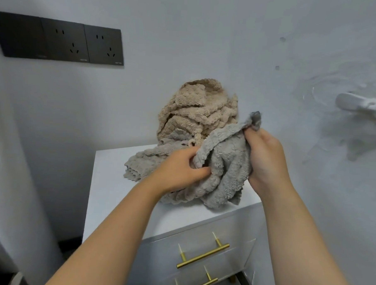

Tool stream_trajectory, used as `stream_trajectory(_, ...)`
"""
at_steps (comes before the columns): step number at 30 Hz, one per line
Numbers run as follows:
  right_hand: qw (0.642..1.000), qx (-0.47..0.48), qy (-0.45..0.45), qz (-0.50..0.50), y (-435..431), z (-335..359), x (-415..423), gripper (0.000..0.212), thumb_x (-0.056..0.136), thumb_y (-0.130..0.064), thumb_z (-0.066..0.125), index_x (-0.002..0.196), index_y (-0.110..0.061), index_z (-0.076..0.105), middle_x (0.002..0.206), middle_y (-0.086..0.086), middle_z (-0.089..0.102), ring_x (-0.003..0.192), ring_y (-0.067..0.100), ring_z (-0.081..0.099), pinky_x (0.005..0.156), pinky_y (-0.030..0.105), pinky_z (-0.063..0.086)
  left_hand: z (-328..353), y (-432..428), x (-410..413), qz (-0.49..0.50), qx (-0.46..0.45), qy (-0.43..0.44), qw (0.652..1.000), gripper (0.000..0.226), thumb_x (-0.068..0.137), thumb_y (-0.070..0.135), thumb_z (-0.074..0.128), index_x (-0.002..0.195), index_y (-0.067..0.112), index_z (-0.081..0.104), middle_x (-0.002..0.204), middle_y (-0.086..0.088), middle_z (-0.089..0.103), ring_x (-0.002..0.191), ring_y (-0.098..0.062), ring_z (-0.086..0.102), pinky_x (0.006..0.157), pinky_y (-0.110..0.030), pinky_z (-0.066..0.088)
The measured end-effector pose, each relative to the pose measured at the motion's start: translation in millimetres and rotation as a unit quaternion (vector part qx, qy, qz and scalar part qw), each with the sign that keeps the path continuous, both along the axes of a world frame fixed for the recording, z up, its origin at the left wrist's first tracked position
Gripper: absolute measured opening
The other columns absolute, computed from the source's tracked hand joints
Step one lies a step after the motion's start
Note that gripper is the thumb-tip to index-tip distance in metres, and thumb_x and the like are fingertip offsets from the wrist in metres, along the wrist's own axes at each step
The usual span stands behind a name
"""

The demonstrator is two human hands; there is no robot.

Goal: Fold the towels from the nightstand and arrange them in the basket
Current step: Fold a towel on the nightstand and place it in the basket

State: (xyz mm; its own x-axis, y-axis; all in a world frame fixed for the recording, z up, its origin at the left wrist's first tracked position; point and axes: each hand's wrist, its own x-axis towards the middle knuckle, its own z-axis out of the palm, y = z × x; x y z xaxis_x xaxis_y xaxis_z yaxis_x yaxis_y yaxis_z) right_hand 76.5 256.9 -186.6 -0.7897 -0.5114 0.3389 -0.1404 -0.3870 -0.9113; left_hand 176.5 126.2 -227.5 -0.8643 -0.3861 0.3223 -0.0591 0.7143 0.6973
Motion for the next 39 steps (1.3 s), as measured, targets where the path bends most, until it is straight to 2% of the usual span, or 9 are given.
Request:
stream_trajectory(4,0.99,0.06,0.098,-0.083,5,0,-3,0.029,0.08,-0.03,0.057,0.064,-0.006,0.053,0.065,0.011,0.054,0.063,0.019,0.048,0.06,0.035,0.038,-1,15,-10,0.119,-0.024,0.099,0.988,0.025,0.078,0.001,0.054,0.083,0.022,0.065,0.077,0.007,0.064,0.077,-0.012,0.056,0.064,-0.028,0.043)
stream_trajectory(10,0.983,0.0,0.07,-0.17,12,6,-6,0.041,0.092,-0.023,0.055,0.052,-0.022,0.047,0.052,-0.008,0.045,0.057,0.012,0.039,0.057,0.026,0.03,3,-8,-4,0.229,0.068,0.15,0.959,0.033,0.08,-0.005,0.051,0.08,0.023,0.069,0.073,0.013,0.062,0.064,-0.005,0.052,0.053,-0.018,0.039)
stream_trajectory(14,0.982,-0.112,-0.15,-0.012,18,19,-3,0.023,0.094,-0.028,0.054,0.078,-0.014,0.064,0.077,0.005,0.068,0.076,0.02,0.065,0.074,0.036,0.053,10,-25,13,0.04,0.378,0.157,0.911,0.005,0.071,0.012,0.073,0.072,0.014,0.069,0.065,-0.007,0.063,0.054,-0.018,0.058,0.05,-0.022,0.048)
stream_trajectory(16,0.951,-0.137,-0.221,0.165,29,29,-6,0.031,0.094,-0.034,0.047,0.096,-0.011,0.067,0.096,0.011,0.072,0.095,0.026,0.069,0.084,0.045,0.056,18,-28,30,-0.132,0.465,0.145,0.863,0.031,0.059,0.028,0.086,0.082,0.011,0.074,0.076,-0.008,0.07,0.065,-0.018,0.068,0.059,-0.026,0.056)
stream_trajectory(20,0.945,-0.102,-0.211,0.228,34,33,-12,0.033,0.09,-0.032,0.045,0.104,-0.01,0.066,0.101,0.012,0.071,0.099,0.027,0.067,0.083,0.043,0.056,38,-17,45,-0.165,0.436,0.194,0.863,0.016,0.077,0.03,0.064,0.077,0.022,0.078,0.078,0.002,0.073,0.071,-0.01,0.07,0.062,-0.023,0.057)
stream_trajectory(26,0.975,0.141,-0.046,-0.164,10,-16,-41,0.03,0.082,-0.016,0.061,0.055,-0.018,0.049,0.056,0.005,0.045,0.06,0.016,0.045,0.057,0.031,0.034,16,-49,29,0.208,0.115,-0.026,0.971,0.006,0.085,0.019,0.07,0.084,0.013,0.069,0.068,-0.002,0.057,0.047,-0.005,0.051,0.048,-0.017,0.039)
stream_trajectory(29,0.961,0.203,0.013,-0.186,4,-30,-49,0.034,0.081,-0.014,0.061,0.058,-0.018,0.036,0.058,0.002,0.031,0.063,0.016,0.031,0.057,0.028,0.021,1,-63,26,0.23,-0.018,-0.111,0.967,0.02,0.084,0.009,0.067,0.104,0.006,0.068,0.079,-0.004,0.054,0.072,-0.019,0.05,0.062,-0.025,0.036)
stream_trajectory(32,0.926,0.271,0.122,-0.232,0,-36,-56,0.047,0.079,-0.01,0.06,0.05,-0.021,0.025,0.041,-0.006,0.021,0.049,0.015,0.019,0.047,0.028,0.015,-12,-67,24,0.308,-0.096,-0.152,0.934,0.014,0.083,0.015,0.066,0.07,0.014,0.061,0.066,-0.005,0.051,0.069,-0.028,0.049,0.057,-0.026,0.033)
stream_trajectory(39,0.891,0.344,0.176,-0.238,-19,-47,-70,0.049,0.08,-0.011,0.063,0.046,-0.018,0.028,0.045,0.0,0.026,0.046,0.017,0.024,0.047,0.029,0.017,-34,-76,14,0.403,-0.077,-0.134,0.902,0.017,0.088,0.03,0.064,0.087,0.014,0.071,0.093,-0.009,0.064,0.092,-0.032,0.058,0.068,-0.03,0.038)
